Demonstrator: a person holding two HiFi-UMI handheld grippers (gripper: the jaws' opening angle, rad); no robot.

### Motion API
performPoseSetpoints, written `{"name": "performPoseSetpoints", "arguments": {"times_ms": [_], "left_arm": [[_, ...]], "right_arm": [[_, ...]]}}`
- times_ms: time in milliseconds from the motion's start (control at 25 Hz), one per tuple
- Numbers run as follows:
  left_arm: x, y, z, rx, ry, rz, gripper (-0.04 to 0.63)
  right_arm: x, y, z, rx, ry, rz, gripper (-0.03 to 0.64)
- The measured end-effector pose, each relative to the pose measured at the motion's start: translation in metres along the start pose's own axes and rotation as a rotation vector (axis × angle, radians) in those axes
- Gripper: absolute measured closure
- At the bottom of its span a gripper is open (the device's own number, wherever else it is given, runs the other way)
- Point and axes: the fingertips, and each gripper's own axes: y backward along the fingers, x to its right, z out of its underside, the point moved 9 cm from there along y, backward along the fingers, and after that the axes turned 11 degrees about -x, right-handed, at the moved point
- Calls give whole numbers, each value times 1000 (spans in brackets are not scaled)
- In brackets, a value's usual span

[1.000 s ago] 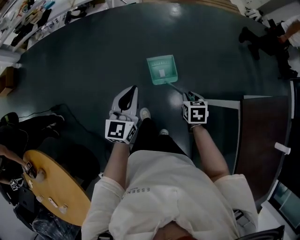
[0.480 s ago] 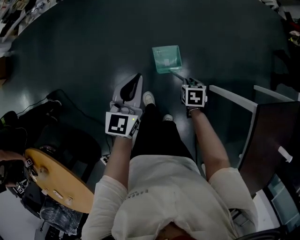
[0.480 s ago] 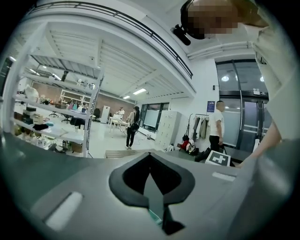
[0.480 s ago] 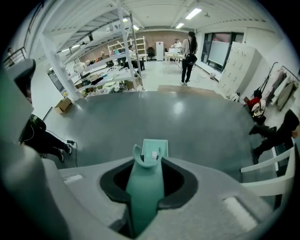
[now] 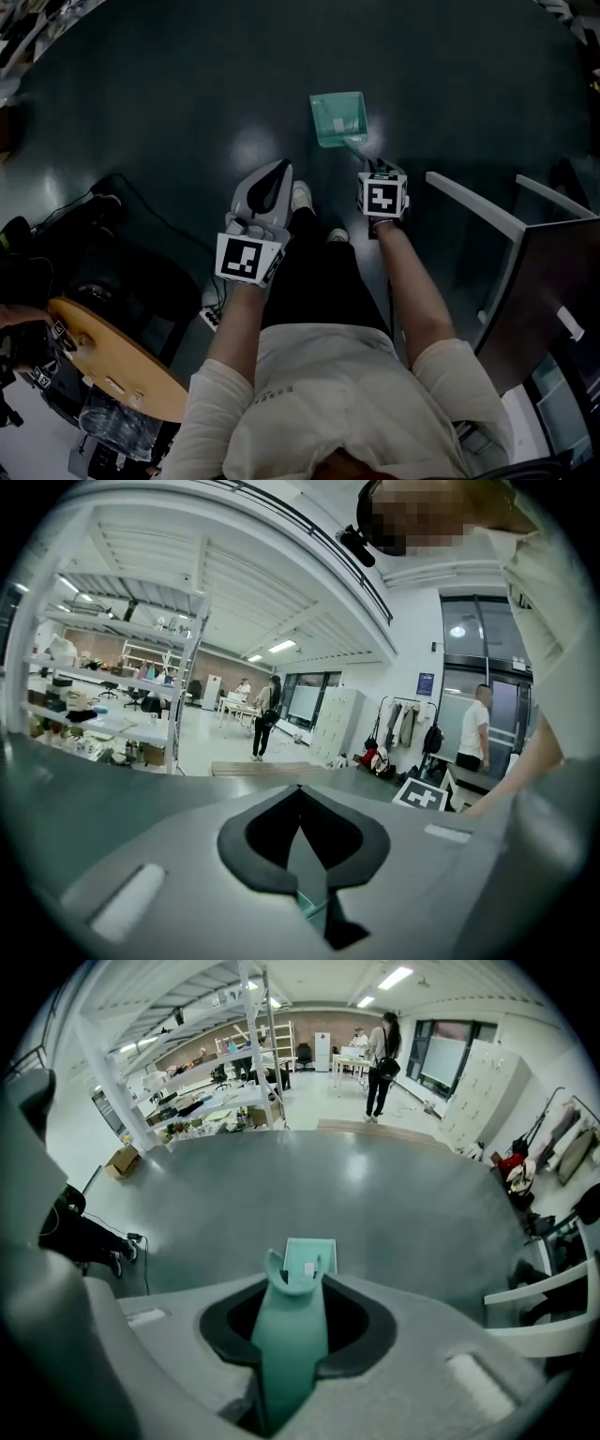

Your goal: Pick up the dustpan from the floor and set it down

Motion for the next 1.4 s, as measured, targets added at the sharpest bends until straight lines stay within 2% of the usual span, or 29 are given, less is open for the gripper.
{"name": "performPoseSetpoints", "arguments": {"times_ms": [240, 280, 320, 360, 400, 520, 680, 760, 840, 880, 960, 1080, 1200, 1320, 1400], "left_arm": [[2, -10, 7, 3, 37, 0, 581], [2, -10, 7, 7, 43, 1, 581], [2, -10, 7, 10, 47, 4, 581], [3, -8, 8, 12, 47, 8, 581], [5, -7, 9, 14, 44, 13, 581], [10, -4, 1, 21, 35, 21, 581], [24, 9, -22, 57, 23, 32, 581], [34, 17, -35, 82, 3, 35, 581], [45, 28, -47, 104, -12, 36, 581], [51, 36, -52, 109, -13, 35, 581], [67, 55, -59, 115, -4, 27, 581], [94, 81, -65, 130, 0, 13, 581], [125, 108, -76, 188, -11, 9, 581], [158, 135, -82, 257, -36, -1, 581], [181, 152, -78, 280, -44, -6, 581]], "right_arm": [[-4, -2, -9, 59, -35, -39, 530], [-5, -1, -11, 74, -47, -47, 474], [-7, 0, -11, 88, -56, -51, 387], [-8, 2, -12, 102, -56, -49, 340], [-8, 6, -12, 122, -47, -39, 321], [-8, 31, -12, 207, -10, -19, 319], [-8, 84, -7, 363, 18, -60, 320], [-3, 115, -4, 431, 32, -52, 361], [3, 149, 1, 484, 22, -25, 584], [5, 166, 5, 511, 12, -18, 623], [8, 198, 16, 569, -1, -29, 623], [13, 238, 36, 682, -4, -97, 624], [17, 279, 60, 807, 31, -160, 624], [23, 317, 90, 918, 105, -164, 624], [28, 332, 113, 947, 133, -151, 624]]}}
